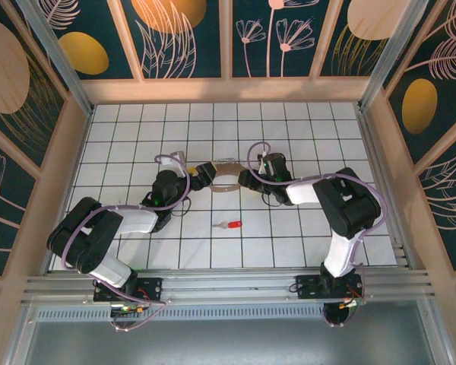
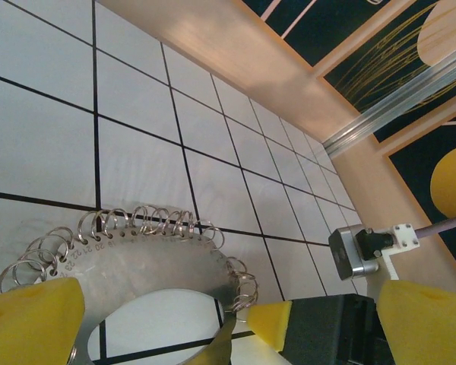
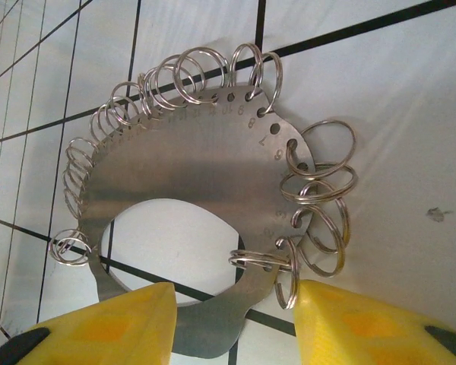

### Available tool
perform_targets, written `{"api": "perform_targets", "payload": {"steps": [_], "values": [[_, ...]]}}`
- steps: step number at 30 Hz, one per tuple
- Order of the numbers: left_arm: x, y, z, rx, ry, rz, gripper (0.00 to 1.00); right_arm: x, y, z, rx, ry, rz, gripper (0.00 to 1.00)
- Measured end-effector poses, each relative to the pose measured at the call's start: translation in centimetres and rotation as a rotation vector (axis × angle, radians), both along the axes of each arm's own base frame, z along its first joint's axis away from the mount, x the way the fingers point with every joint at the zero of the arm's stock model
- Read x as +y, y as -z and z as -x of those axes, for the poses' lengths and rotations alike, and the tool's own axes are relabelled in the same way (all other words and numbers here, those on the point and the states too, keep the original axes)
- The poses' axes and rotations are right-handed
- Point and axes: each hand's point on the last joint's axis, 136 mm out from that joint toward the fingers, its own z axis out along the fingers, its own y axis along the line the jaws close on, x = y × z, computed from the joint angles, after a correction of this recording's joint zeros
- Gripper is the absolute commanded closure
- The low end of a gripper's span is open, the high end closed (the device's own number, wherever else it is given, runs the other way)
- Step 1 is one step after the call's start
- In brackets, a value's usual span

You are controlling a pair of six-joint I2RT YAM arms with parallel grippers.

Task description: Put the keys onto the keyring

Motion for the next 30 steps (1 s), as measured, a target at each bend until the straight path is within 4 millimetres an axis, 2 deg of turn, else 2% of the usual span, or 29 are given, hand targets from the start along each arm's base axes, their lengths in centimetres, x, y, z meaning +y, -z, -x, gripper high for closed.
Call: {"api": "perform_targets", "payload": {"steps": [6, 24, 30], "values": [[-0.1, -0.2, -0.1, -0.005, 0.002, 0.003, 0.01, 0.1, 0.1, 0.1, 0.004, -0.007, 0.008, 0.61], [-0.7, -0.5, -0.5, -0.007, 0.020, 0.009, 0.01, -0.3, 0.3, -0.7, -0.020, -0.009, 0.109, 0.60], [-0.9, 0.0, -0.6, 0.002, 0.023, 0.005, 0.01, -0.1, 0.1, -1.0, -0.038, -0.023, 0.119, 0.71]]}}
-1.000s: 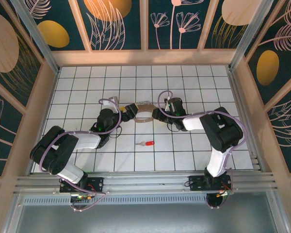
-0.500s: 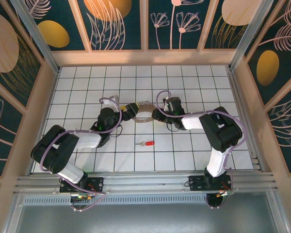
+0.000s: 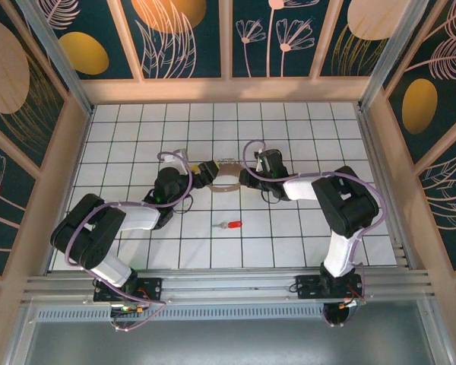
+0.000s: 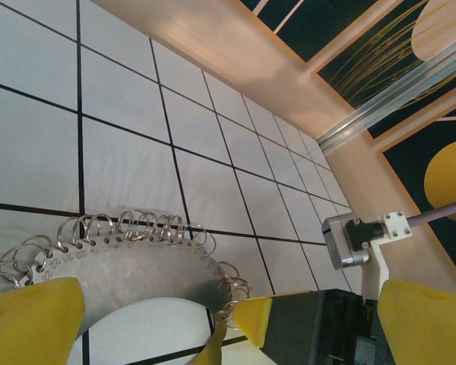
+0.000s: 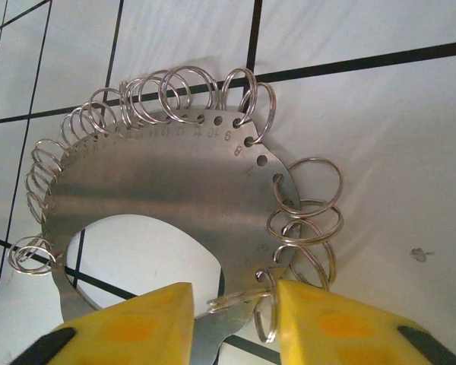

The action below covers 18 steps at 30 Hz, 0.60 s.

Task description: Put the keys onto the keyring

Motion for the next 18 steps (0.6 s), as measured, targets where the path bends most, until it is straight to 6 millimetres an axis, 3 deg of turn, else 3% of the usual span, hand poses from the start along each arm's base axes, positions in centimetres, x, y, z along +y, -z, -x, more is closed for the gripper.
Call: {"api": "perform_targets", "payload": {"steps": [6, 15, 18], "values": [[-0.03, 0.45, -0.04, 0.009, 0.000, -0.006, 0.01, 0.15, -0.12, -0.09, -0.007, -0.011, 0.002, 0.76], [-0.04, 0.56, -0.04, 0.011, 0.001, -0.007, 0.01, 0.38, -0.15, 0.00, -0.018, -0.032, 0.009, 1.00], [-0.04, 0.56, -0.03, 0.012, 0.001, -0.007, 0.01, 0.54, -0.08, 0.19, -0.015, -0.038, 0.011, 1.00]]}}
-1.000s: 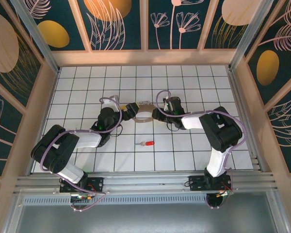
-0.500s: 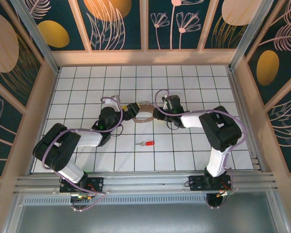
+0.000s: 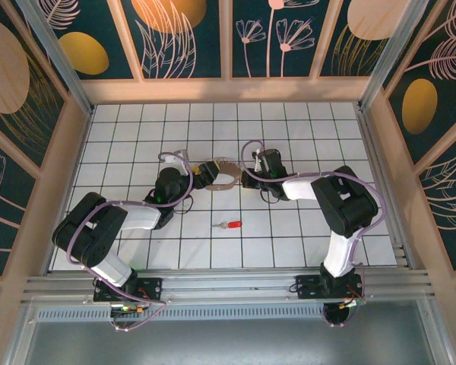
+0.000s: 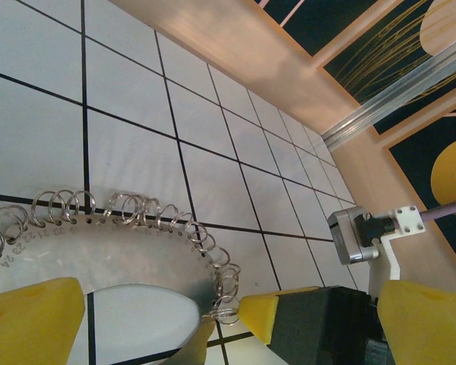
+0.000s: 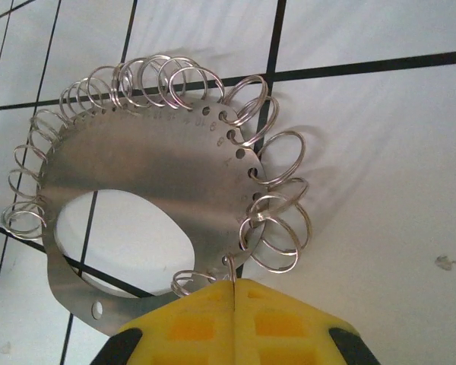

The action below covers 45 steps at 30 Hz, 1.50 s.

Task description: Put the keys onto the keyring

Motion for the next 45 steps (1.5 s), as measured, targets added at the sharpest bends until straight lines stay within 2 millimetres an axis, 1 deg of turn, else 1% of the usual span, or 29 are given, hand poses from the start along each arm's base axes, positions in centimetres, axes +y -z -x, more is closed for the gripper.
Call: {"api": "perform_targets", "payload": {"steps": [5, 9, 13, 14, 19, 21, 22, 24, 27, 30, 33, 37, 40, 45], "values": [[0.0, 0.0, 0.0, 0.000, 0.000, 0.000, 0.02, 0.7, 0.2, 0.8, 0.003, -0.023, 0.008, 1.00], [0.0, -0.3, 0.1, -0.005, 0.004, 0.004, 0.01, 1.1, 0.2, 2.3, 0.006, -0.047, 0.013, 1.00], [0.0, -0.9, 0.3, -0.016, 0.010, 0.011, 0.01, 1.0, 0.2, 3.6, 0.011, -0.061, 0.018, 1.00], [0.0, -0.9, 0.3, -0.018, 0.010, 0.012, 0.01, 1.0, 0.4, 3.9, 0.015, -0.063, 0.022, 0.98], [0.0, -0.8, 0.4, -0.017, 0.013, 0.004, 0.01, 1.0, 1.2, 5.3, 0.028, -0.073, 0.034, 0.61], [0.0, -0.7, 0.5, -0.015, 0.017, 0.003, 0.01, 1.2, 0.7, 5.5, 0.009, -0.080, 0.027, 0.48], [0.0, -0.6, 0.6, -0.014, 0.020, 0.002, 0.01, 1.2, 0.6, 5.8, 0.008, -0.079, 0.027, 0.43], [0.0, -0.5, 0.7, -0.012, 0.025, 0.000, 0.01, 1.1, 0.3, 6.1, -0.003, -0.075, 0.030, 0.37], [0.0, -0.5, 0.9, -0.009, 0.028, -0.001, 0.01, 0.2, 0.0, 6.4, -0.010, -0.053, 0.041, 0.31], [0.1, -0.8, 1.1, -0.016, 0.029, 0.003, 0.01, -0.3, -0.9, 6.6, -0.030, -0.039, 0.039, 0.30], [0.2, -1.4, 1.3, -0.029, 0.029, 0.010, 0.01, -0.2, -2.1, 6.5, -0.055, -0.038, 0.021, 0.30], [0.5, -1.9, 1.7, -0.040, 0.030, 0.004, 0.02, -0.1, -2.3, 6.5, -0.060, -0.043, 0.019, 0.35], [0.7, -2.0, 1.9, -0.043, 0.027, -0.002, 0.01, 0.4, -2.6, 6.4, -0.065, -0.052, 0.014, 0.38], [1.2, -2.2, 2.2, -0.048, 0.014, -0.013, 0.01, 1.8, -3.4, 5.6, -0.080, -0.073, 0.007, 0.42]]}}
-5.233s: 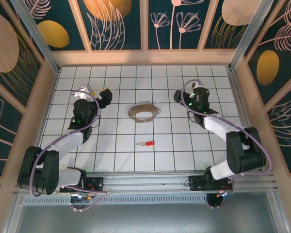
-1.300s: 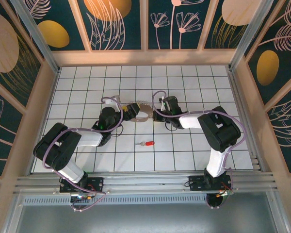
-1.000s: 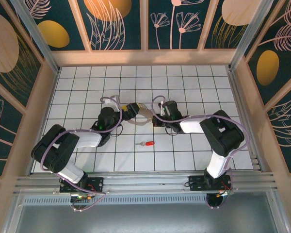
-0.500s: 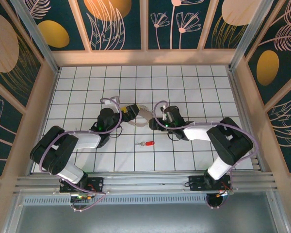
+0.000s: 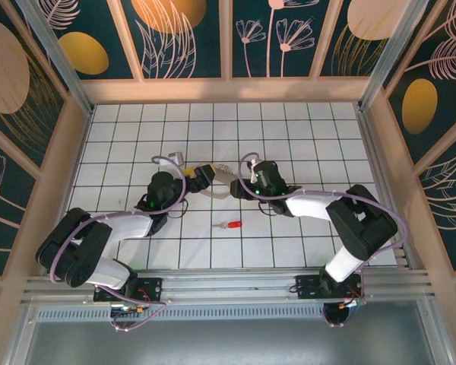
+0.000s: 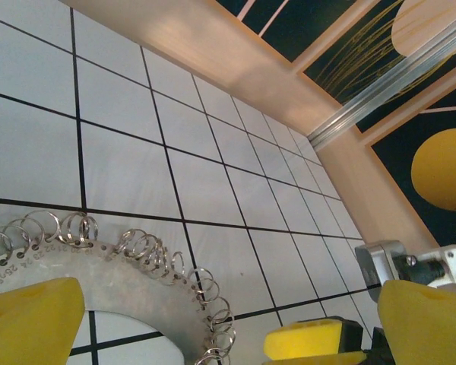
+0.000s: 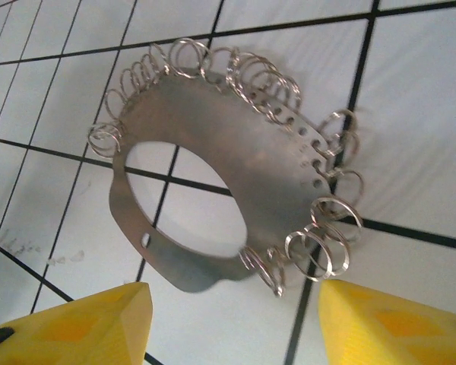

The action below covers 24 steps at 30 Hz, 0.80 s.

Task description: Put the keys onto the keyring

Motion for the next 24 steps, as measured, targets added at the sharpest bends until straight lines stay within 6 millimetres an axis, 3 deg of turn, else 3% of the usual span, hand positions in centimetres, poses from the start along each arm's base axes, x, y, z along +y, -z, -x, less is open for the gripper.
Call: {"api": "perform_targets", "payload": {"steps": [6, 13, 24], "values": [[0.4, 0.1, 0.2, 0.004, -0.011, -0.011, 0.01, 1.3, 0.2, -0.6, -0.001, -0.030, 0.020, 0.48], [0.5, 0.3, 0.2, 0.007, -0.016, -0.022, 0.01, 2.2, 1.1, 0.0, 0.013, -0.069, 0.052, 0.50], [0.6, 0.4, 0.2, 0.006, -0.018, -0.027, 0.01, 2.1, 2.1, 0.2, 0.031, -0.073, 0.075, 0.50]]}}
